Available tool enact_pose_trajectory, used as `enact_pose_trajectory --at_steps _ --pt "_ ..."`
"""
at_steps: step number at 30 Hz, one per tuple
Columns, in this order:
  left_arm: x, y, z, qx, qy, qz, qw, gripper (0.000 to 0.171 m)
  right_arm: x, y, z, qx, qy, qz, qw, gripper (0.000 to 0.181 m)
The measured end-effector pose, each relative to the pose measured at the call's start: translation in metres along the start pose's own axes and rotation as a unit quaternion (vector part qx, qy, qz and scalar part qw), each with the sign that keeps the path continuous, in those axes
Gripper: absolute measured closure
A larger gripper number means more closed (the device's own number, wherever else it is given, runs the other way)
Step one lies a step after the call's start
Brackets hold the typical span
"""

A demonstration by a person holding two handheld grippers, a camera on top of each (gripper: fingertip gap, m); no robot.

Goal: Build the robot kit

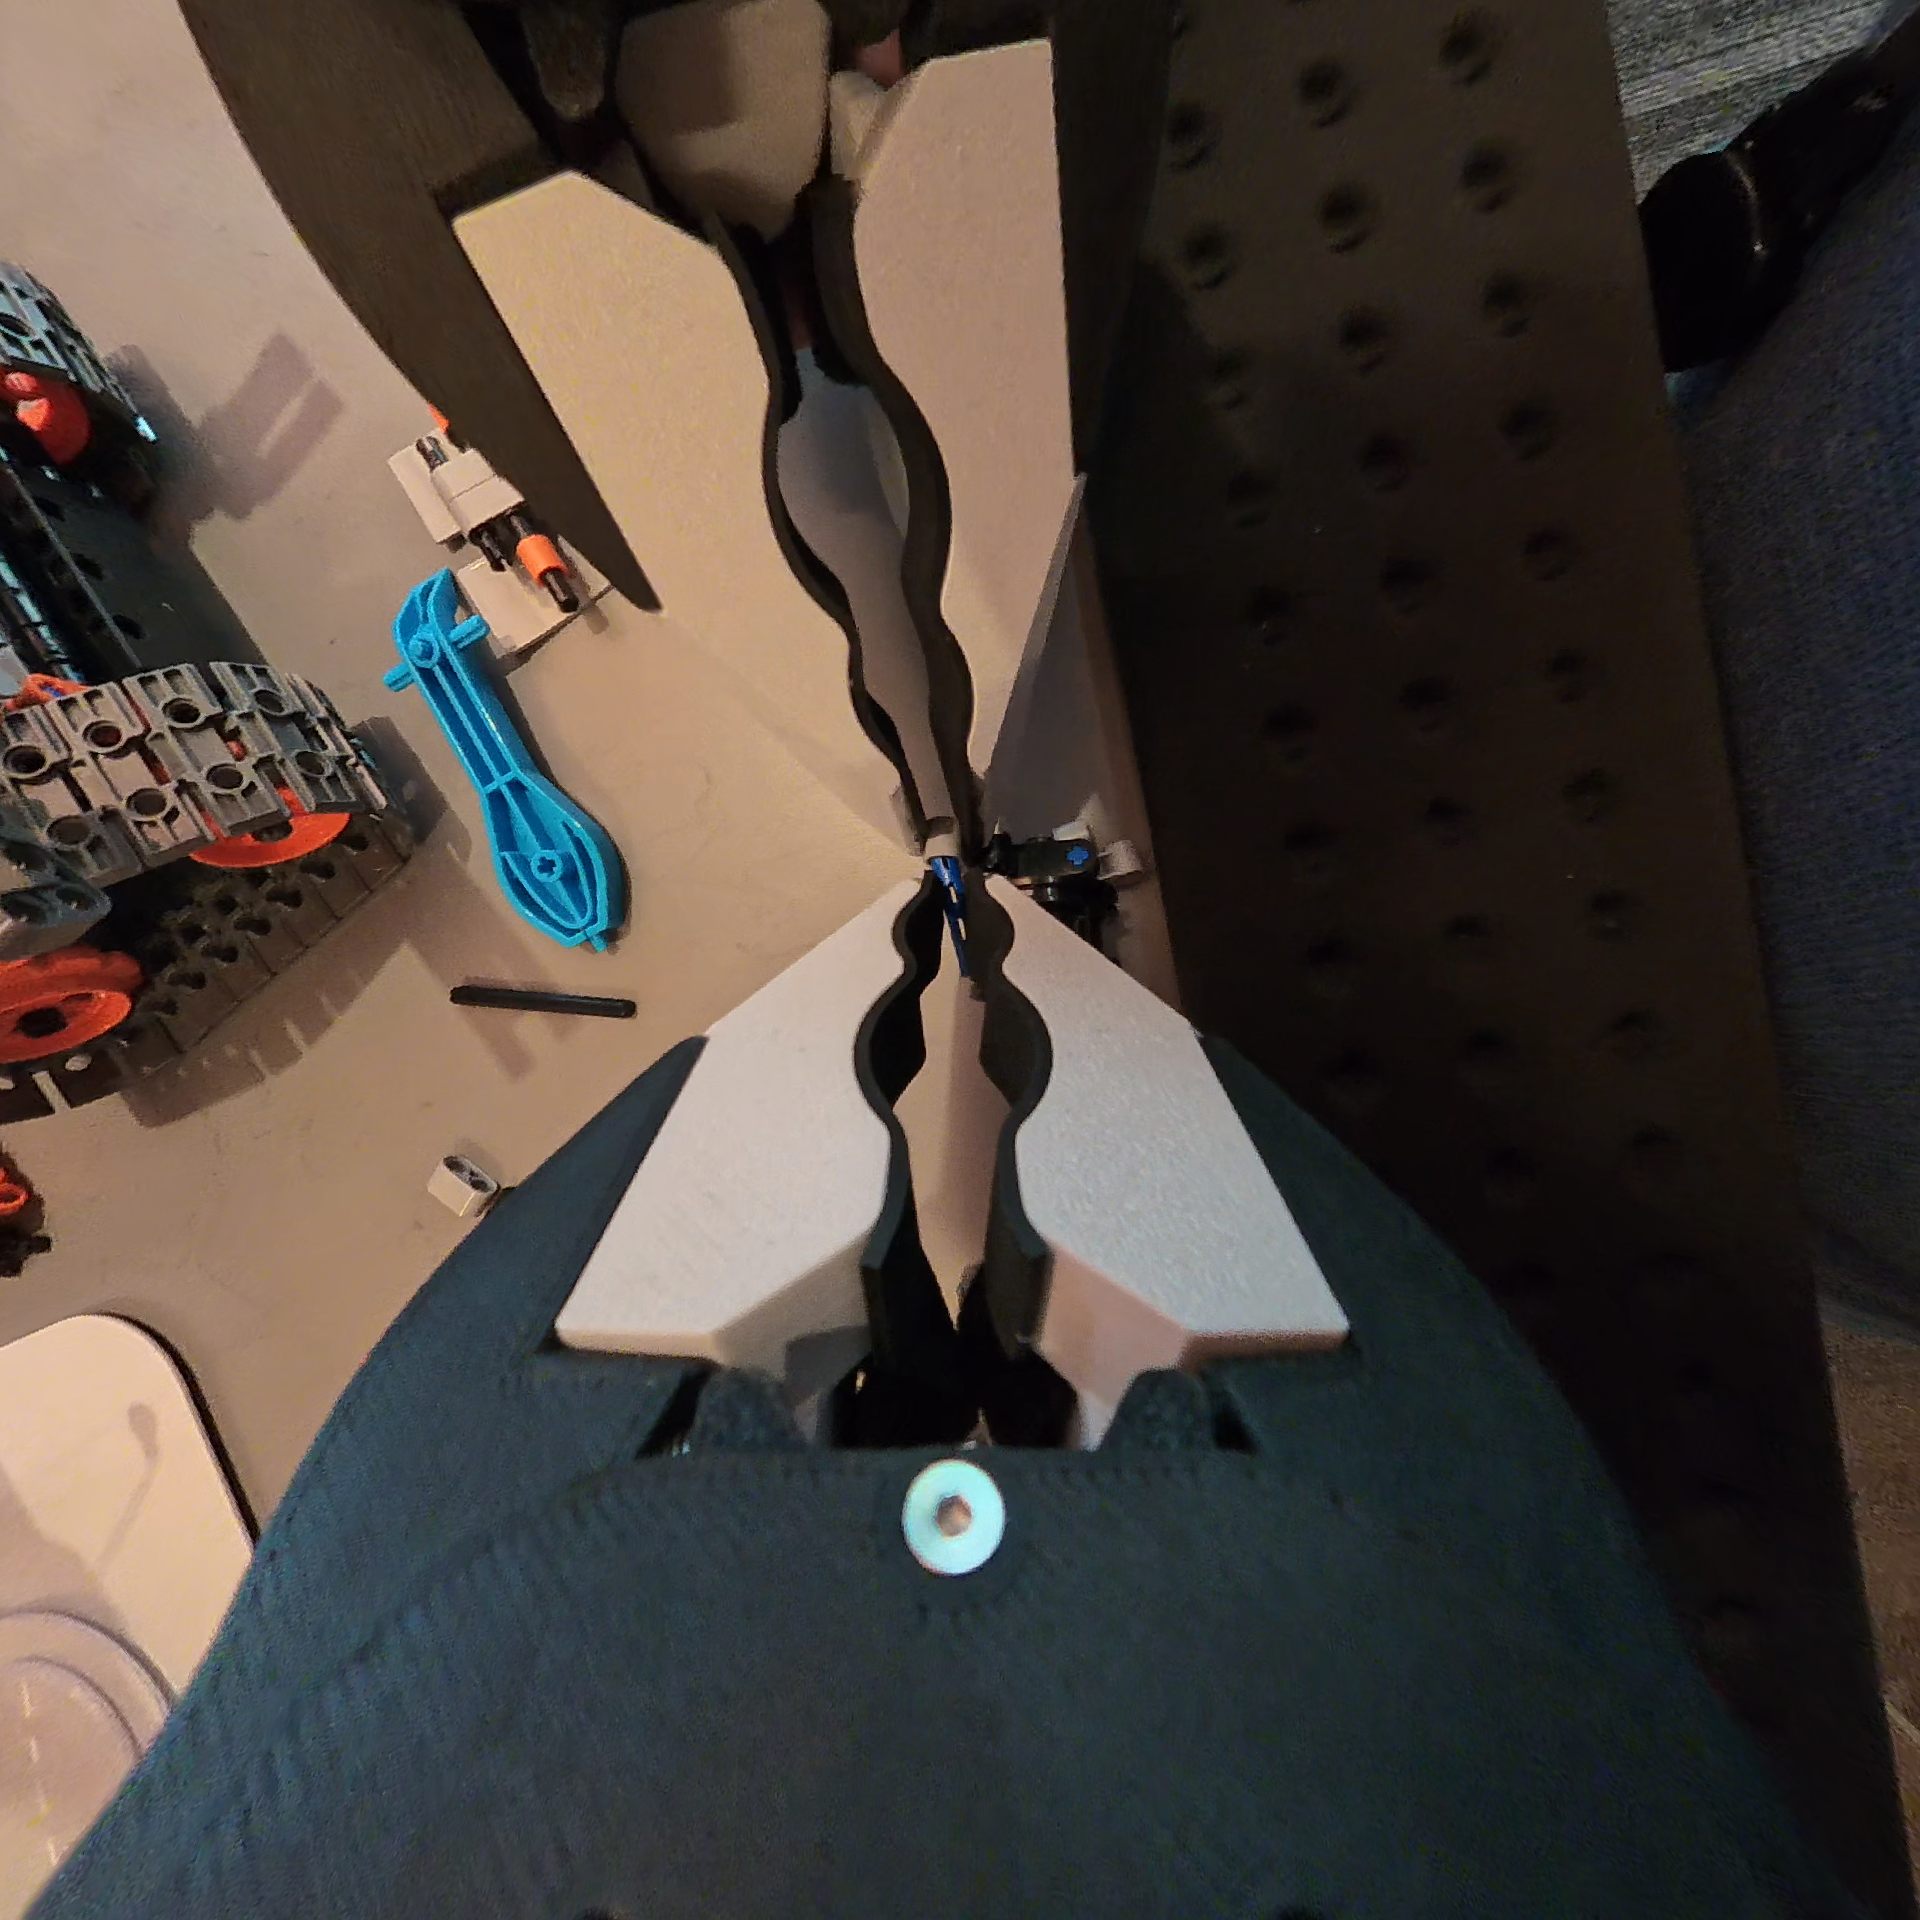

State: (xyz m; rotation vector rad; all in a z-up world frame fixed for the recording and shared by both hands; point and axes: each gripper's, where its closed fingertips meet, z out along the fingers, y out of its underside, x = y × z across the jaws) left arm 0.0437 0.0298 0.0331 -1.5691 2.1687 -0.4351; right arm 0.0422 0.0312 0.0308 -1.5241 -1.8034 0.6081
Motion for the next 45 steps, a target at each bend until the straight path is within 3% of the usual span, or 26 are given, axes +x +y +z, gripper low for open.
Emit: enact_pose_trajectory --at_steps 21,28,31,35,45 --pt "0.005 0.002 0.000 0.000 0.095 0.053 0.994 0.171 -0.004 -0.003 0.003 -0.004 -0.032 -0.046 0.998 0.178" --pt "0.002 0.003 -0.001 0.033 0.120 -0.016 0.992 0.169 -0.002 -0.002 0.003 0.010 -0.038 -0.019 0.999 0.178" --pt "-0.003 0.014 -0.004 0.026 0.100 -0.053 0.993 0.153 -0.001 -0.002 0.004 0.013 -0.038 -0.012 0.999 0.177" --pt "0.005 0.016 -0.010 0.054 0.121 -0.098 0.986 0.168 -0.001 -0.004 0.005 0.017 -0.040 -0.007 0.999 0.177" --pt "0.004 0.014 -0.005 0.057 0.085 -0.073 0.992 0.170 -0.001 -0.006 0.007 0.018 -0.034 -0.001 0.999 0.178"
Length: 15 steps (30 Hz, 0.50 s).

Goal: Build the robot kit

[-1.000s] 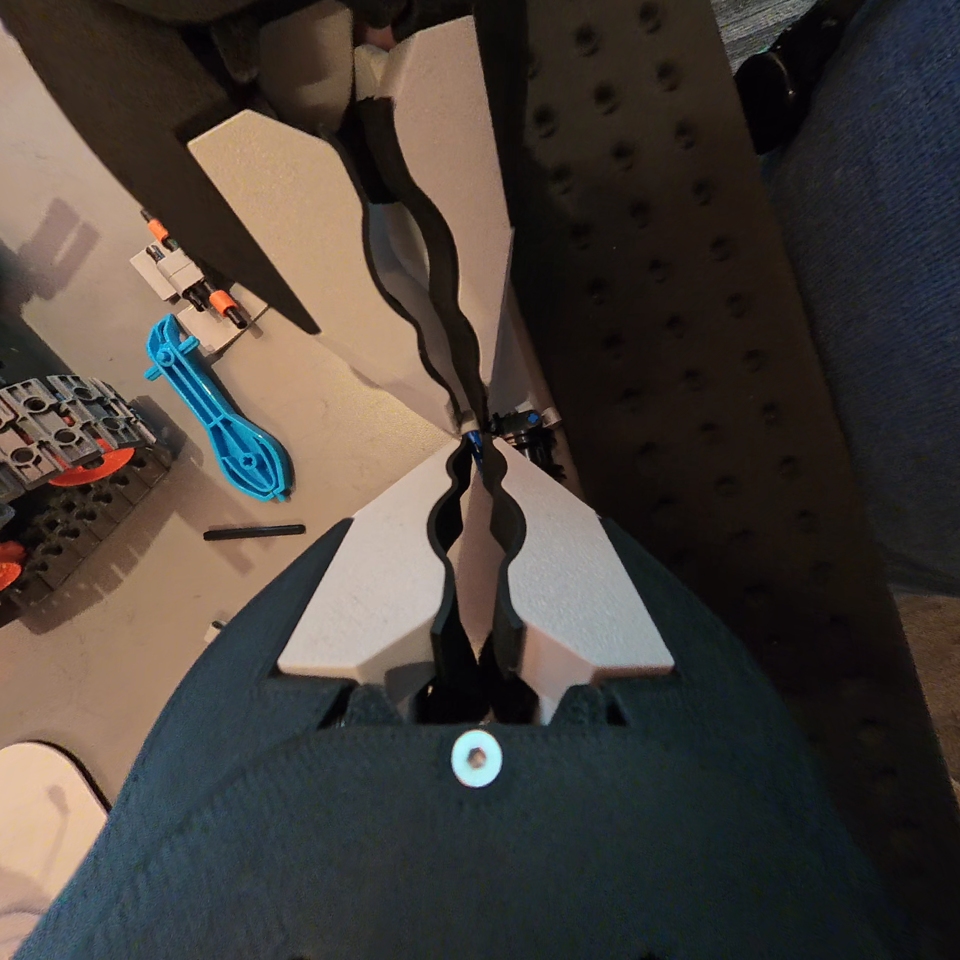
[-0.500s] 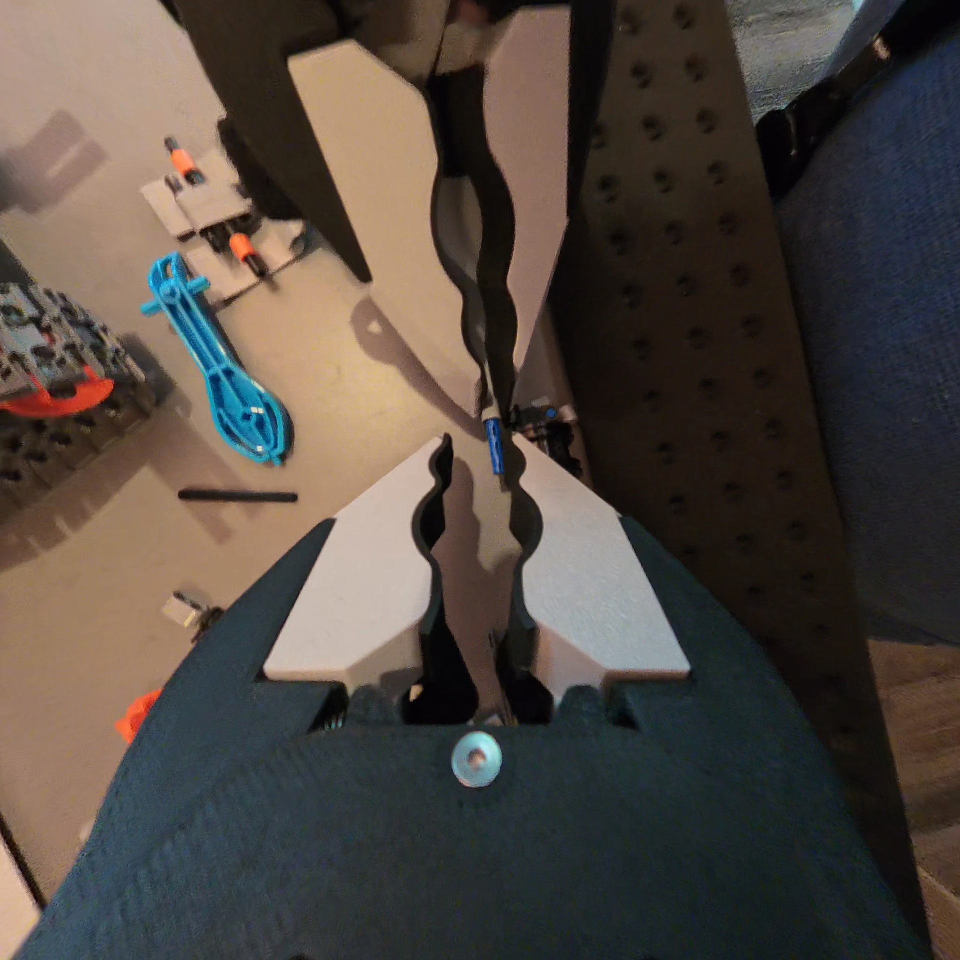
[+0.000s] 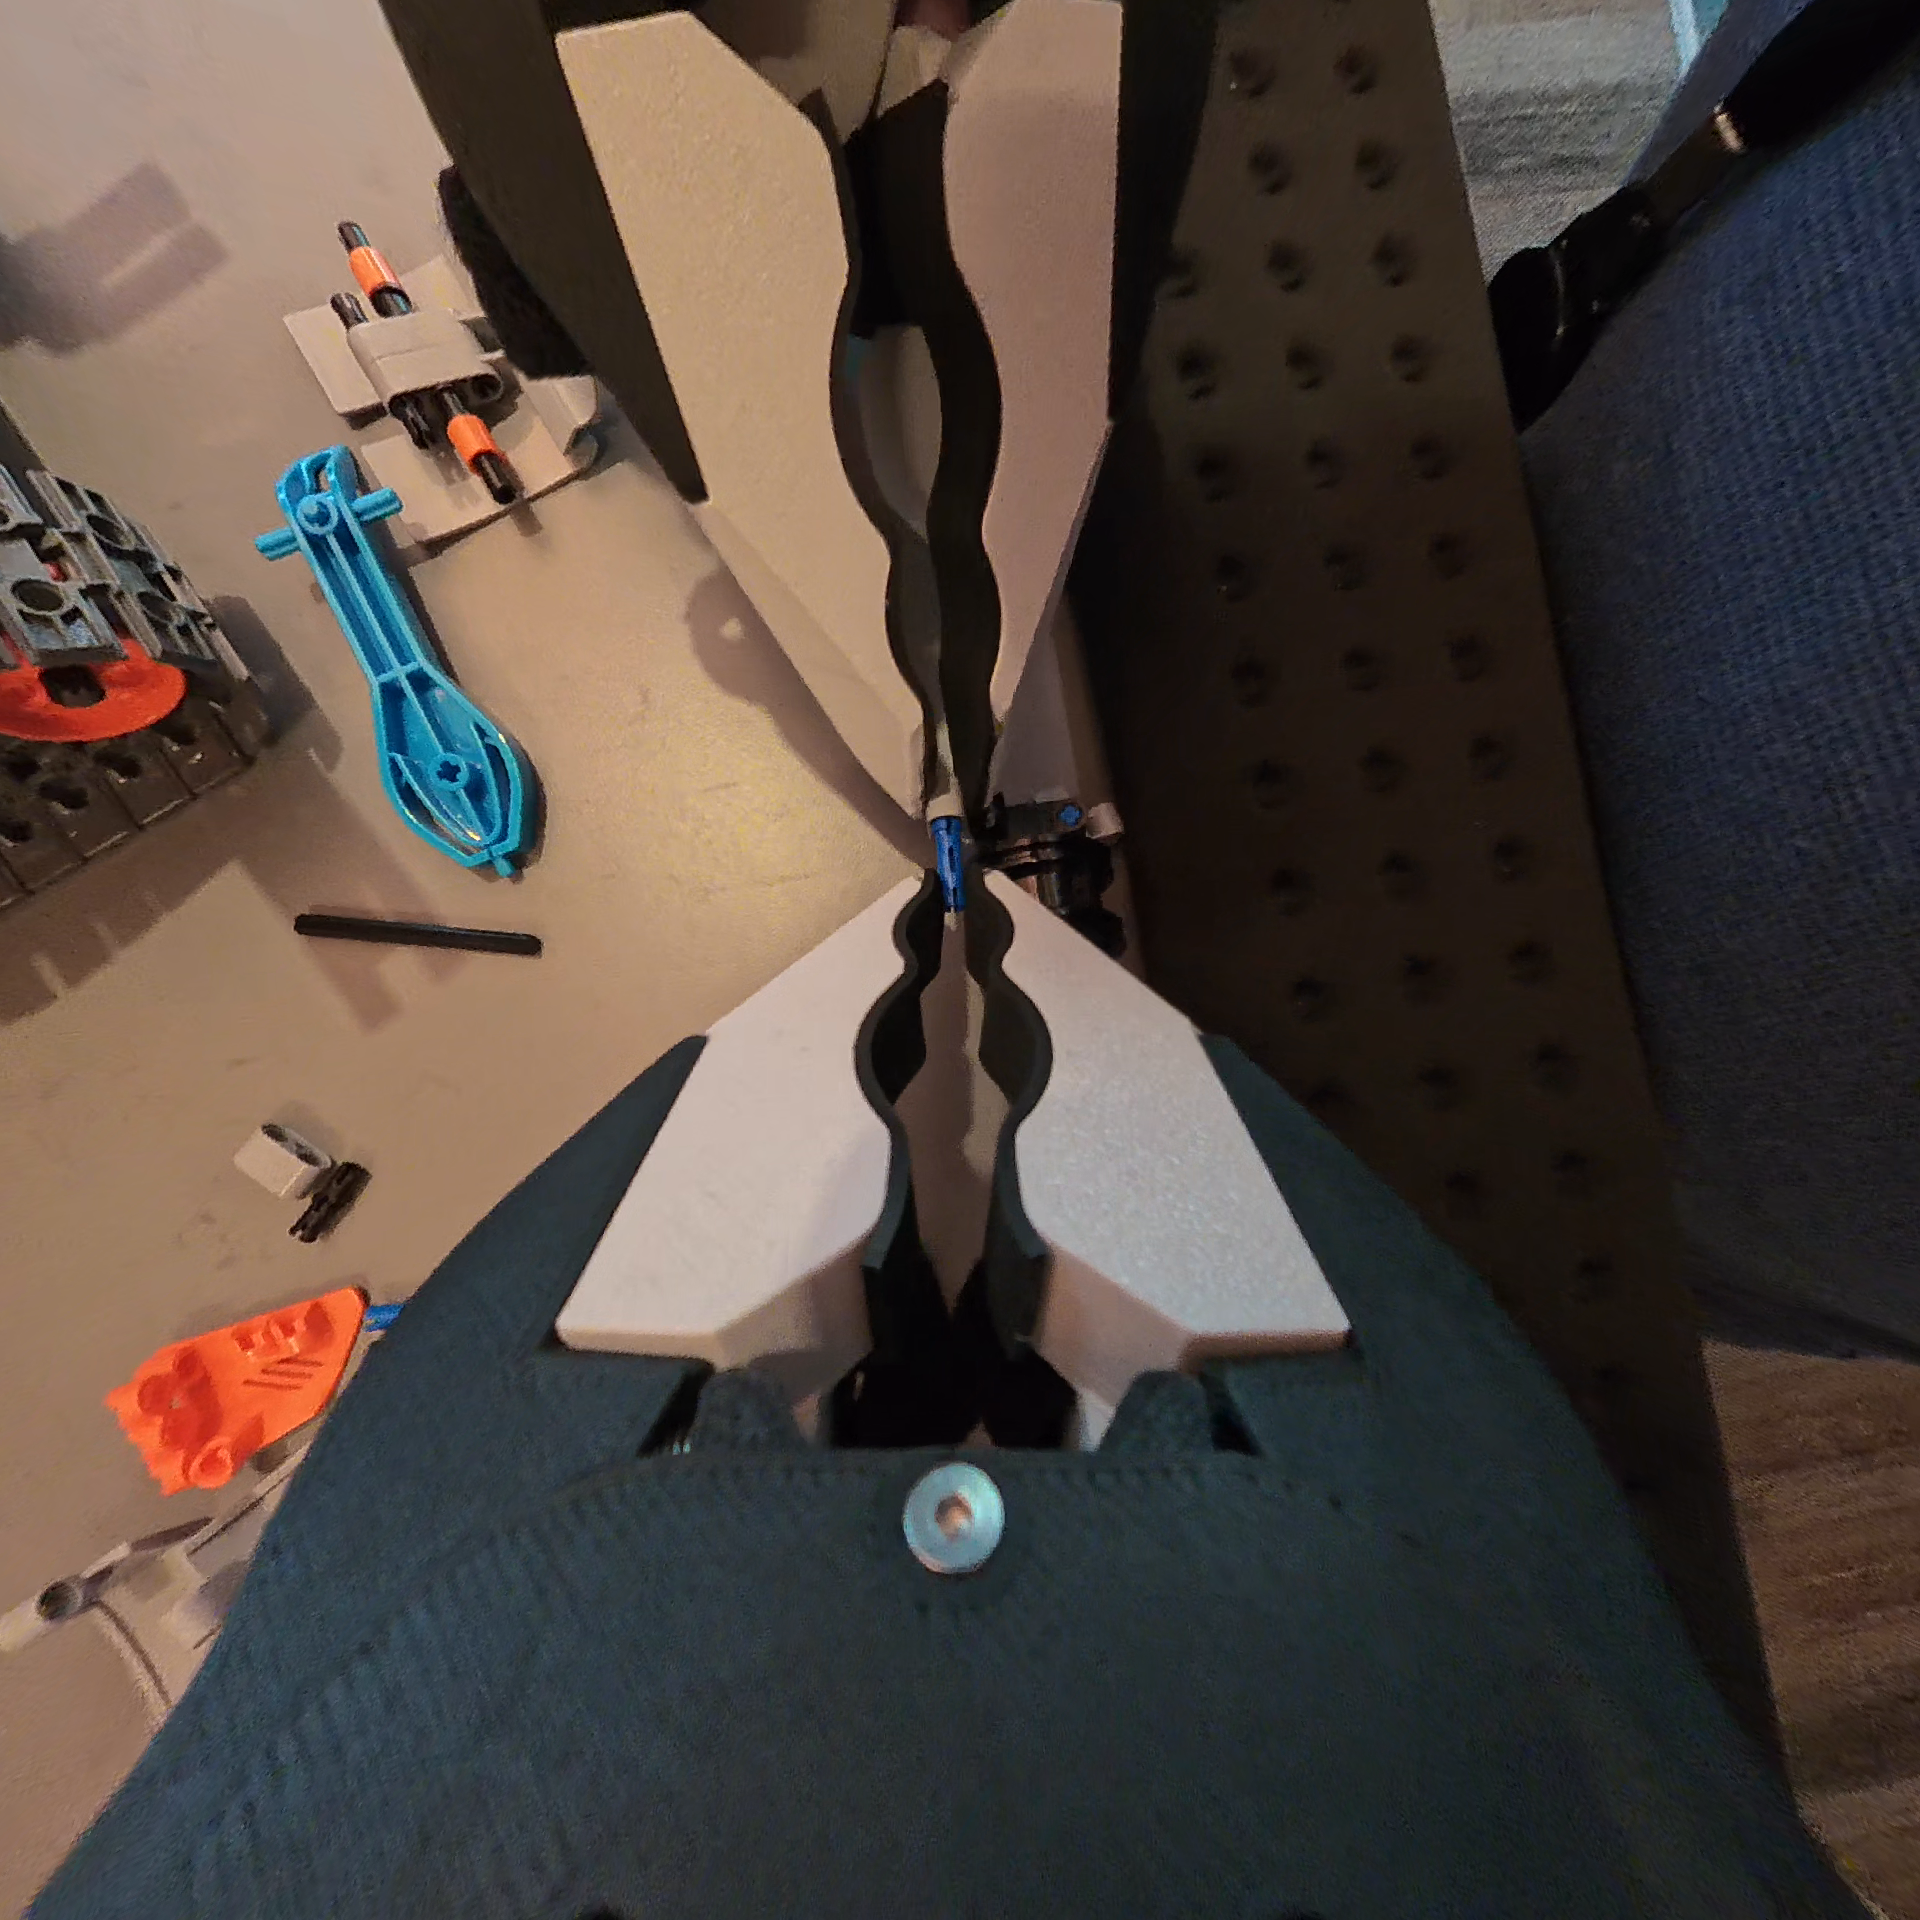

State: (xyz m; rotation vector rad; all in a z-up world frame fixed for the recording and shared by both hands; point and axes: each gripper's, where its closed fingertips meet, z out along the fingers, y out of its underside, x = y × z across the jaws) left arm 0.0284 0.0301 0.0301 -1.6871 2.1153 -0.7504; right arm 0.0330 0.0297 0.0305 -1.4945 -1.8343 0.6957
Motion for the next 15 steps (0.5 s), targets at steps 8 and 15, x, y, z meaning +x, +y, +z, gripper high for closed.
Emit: enact_pose_trajectory --at_steps 8,15 --pt "-0.005 0.000 0.002 0.011 -0.005 -0.041 0.999 0.169 0.002 0.003 0.002 -0.010 0.003 0.006 1.000 0.178" --pt "-0.018 0.005 -0.018 0.066 -0.058 -0.102 0.991 0.151 0.014 0.002 -0.007 0.001 0.031 0.012 0.999 0.177"
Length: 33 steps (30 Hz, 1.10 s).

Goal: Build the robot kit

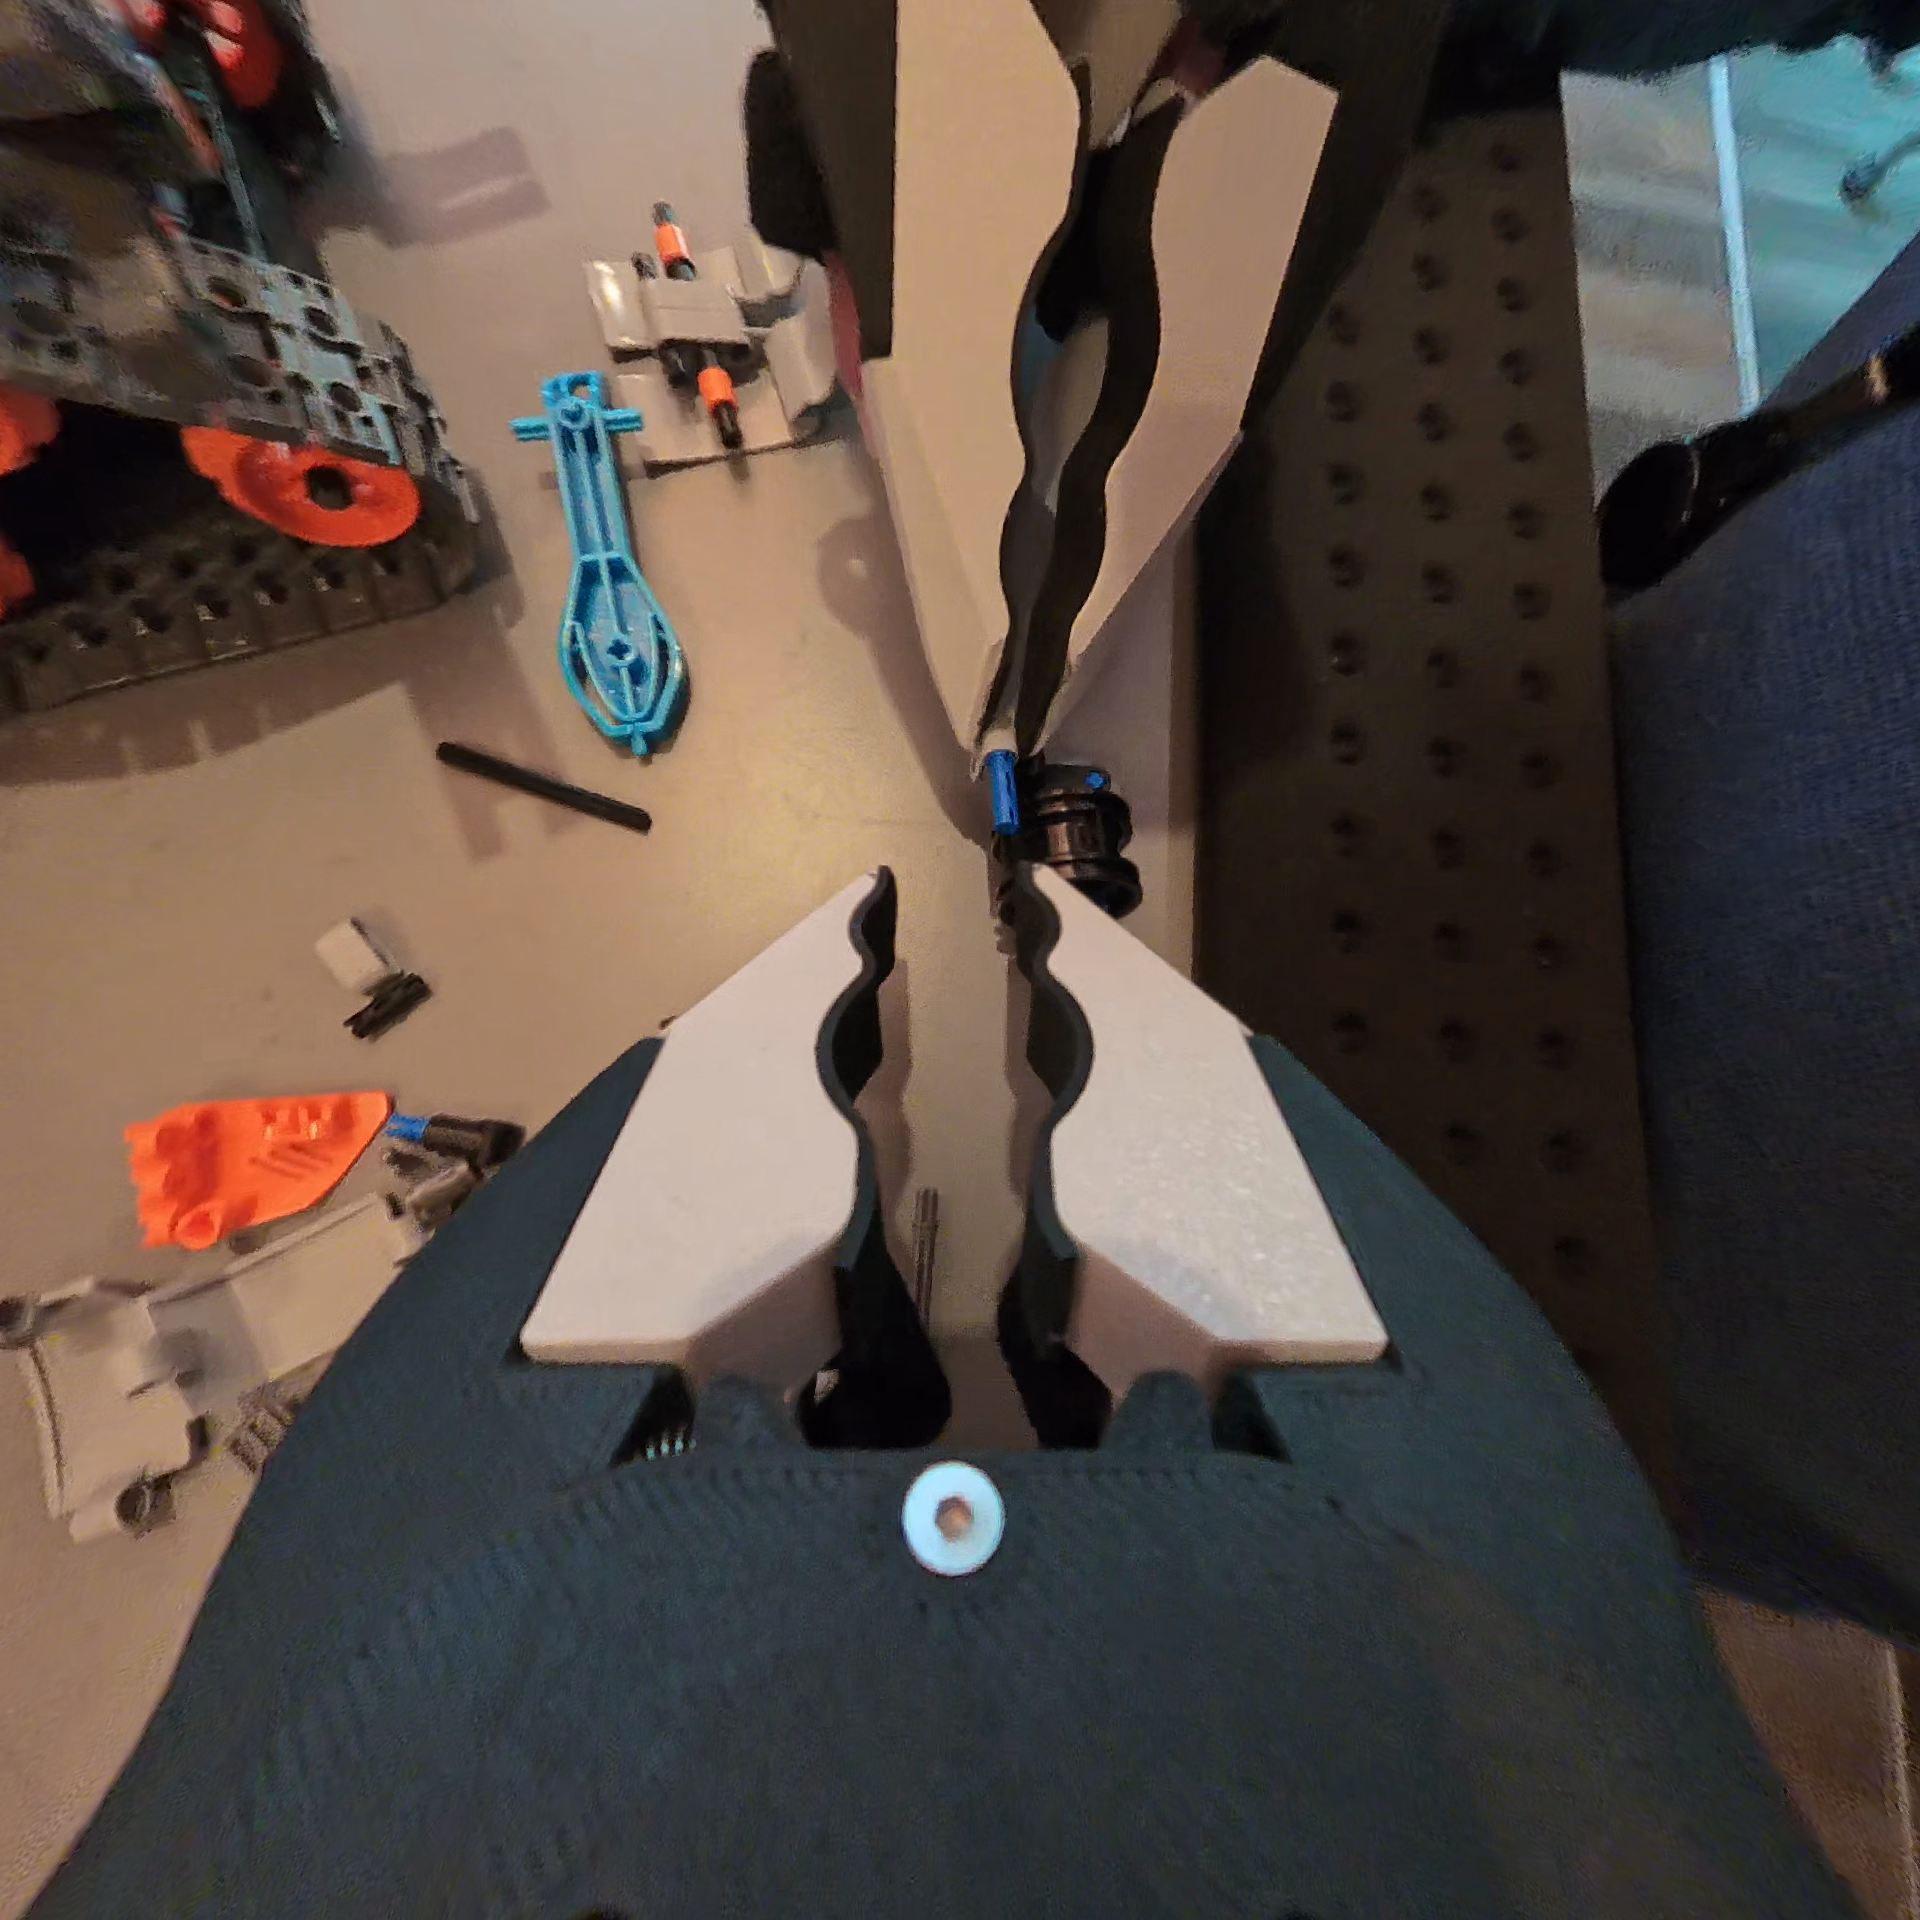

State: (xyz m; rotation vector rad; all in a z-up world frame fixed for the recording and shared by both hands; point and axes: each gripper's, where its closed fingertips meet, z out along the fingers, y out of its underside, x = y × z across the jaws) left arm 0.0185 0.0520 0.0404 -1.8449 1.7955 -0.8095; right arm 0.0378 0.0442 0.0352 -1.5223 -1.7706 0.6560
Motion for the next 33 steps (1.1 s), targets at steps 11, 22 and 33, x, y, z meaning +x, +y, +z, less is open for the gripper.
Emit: enact_pose_trajectory --at_steps 11,22,33 --pt "-0.013 0.009 -0.030 0.076 -0.098 -0.023 0.992 0.148 0.009 -0.005 -0.008 -0.020 -0.008 0.000 1.000 0.177" --pt "-0.016 0.022 -0.039 0.117 -0.144 -0.020 0.982 0.146 0.009 -0.004 0.011 -0.082 -0.039 0.002 0.996 0.177" --pt "-0.034 0.052 -0.084 0.096 -0.215 -0.057 0.970 0.137 0.014 0.001 0.011 -0.083 -0.030 0.033 0.996 0.176"
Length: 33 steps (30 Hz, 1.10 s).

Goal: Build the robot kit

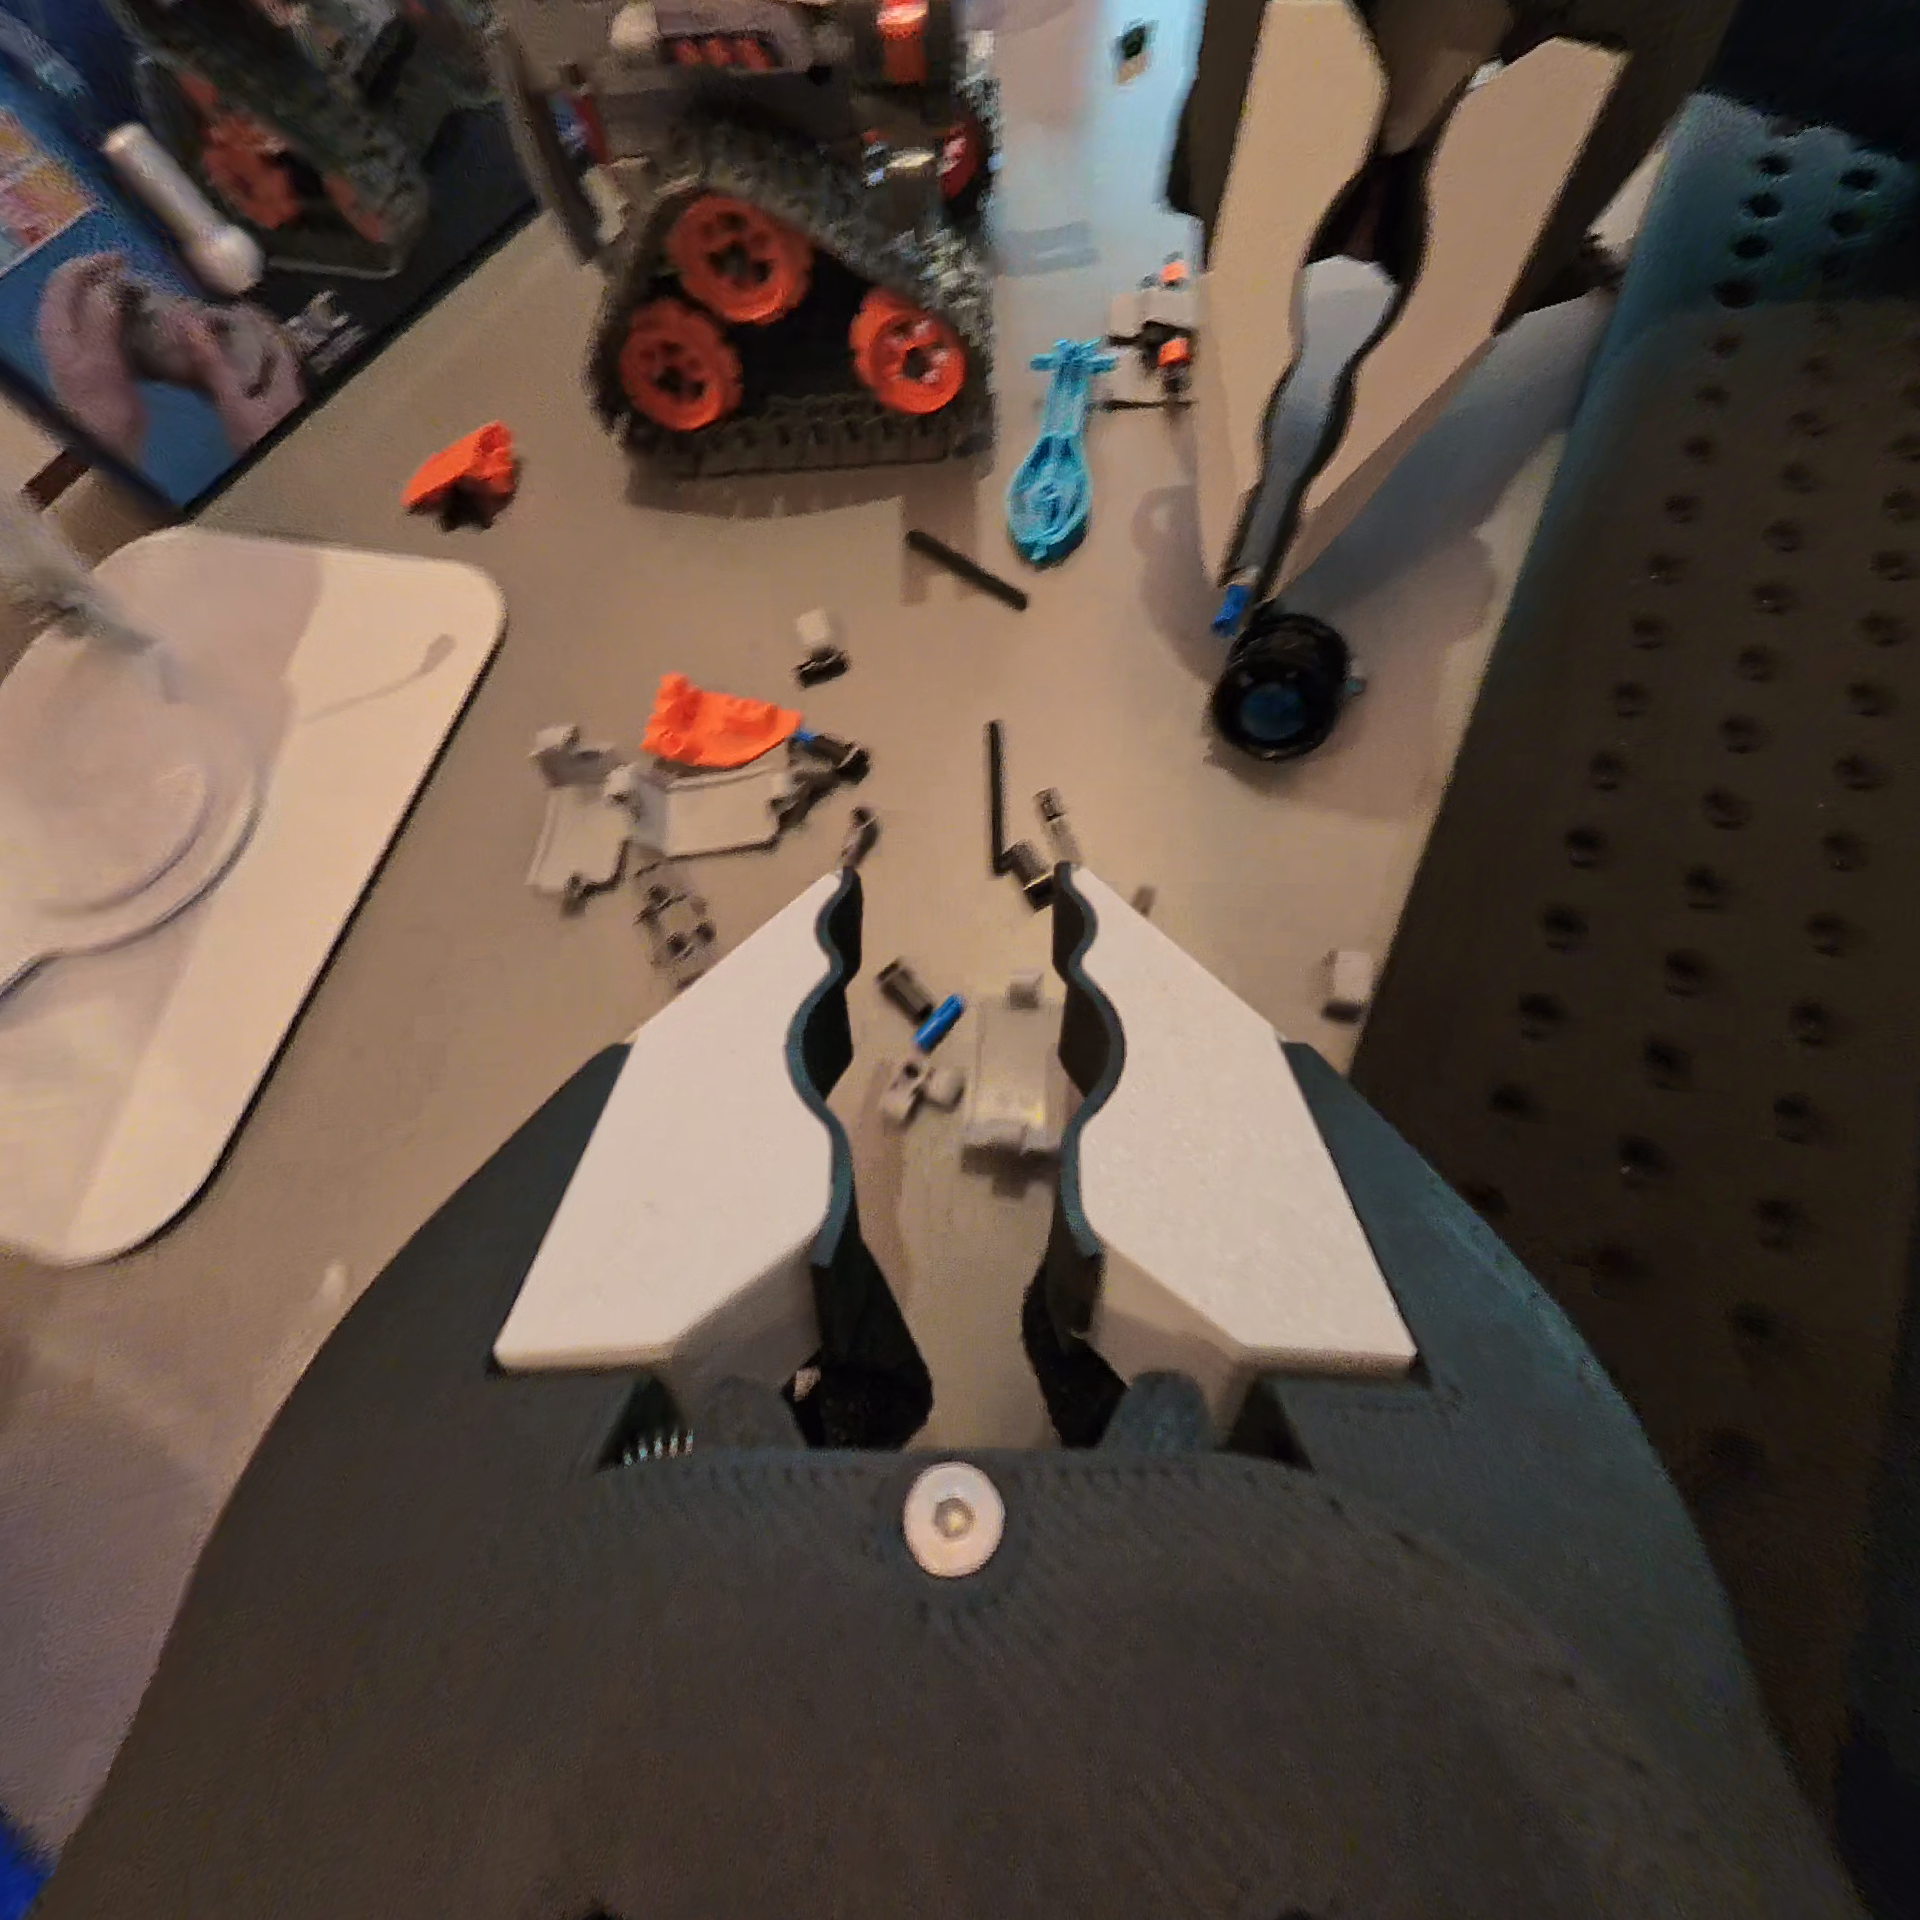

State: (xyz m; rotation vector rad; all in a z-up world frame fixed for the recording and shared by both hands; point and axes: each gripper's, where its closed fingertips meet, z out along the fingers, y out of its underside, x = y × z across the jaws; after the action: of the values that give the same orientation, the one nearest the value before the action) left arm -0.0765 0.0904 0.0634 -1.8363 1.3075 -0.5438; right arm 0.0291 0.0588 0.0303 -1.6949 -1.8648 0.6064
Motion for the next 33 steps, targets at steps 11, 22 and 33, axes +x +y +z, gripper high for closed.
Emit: enact_pose_trajectory --at_steps 11,22,33 --pt "-0.080 0.010 0.001 -0.056 -0.069 -0.065 0.994 0.137 0.002 0.009 0.001 0.025 -0.003 0.009 1.000 0.176" --pt "-0.099 -0.002 0.082 -0.110 0.043 -0.159 0.980 0.136 0.000 0.007 -0.001 0.047 -0.001 0.003 0.999 0.176" --pt "-0.096 -0.016 0.086 -0.049 0.050 -0.153 0.986 0.164 -0.001 0.006 -0.003 0.047 -0.003 -0.007 0.999 0.176"
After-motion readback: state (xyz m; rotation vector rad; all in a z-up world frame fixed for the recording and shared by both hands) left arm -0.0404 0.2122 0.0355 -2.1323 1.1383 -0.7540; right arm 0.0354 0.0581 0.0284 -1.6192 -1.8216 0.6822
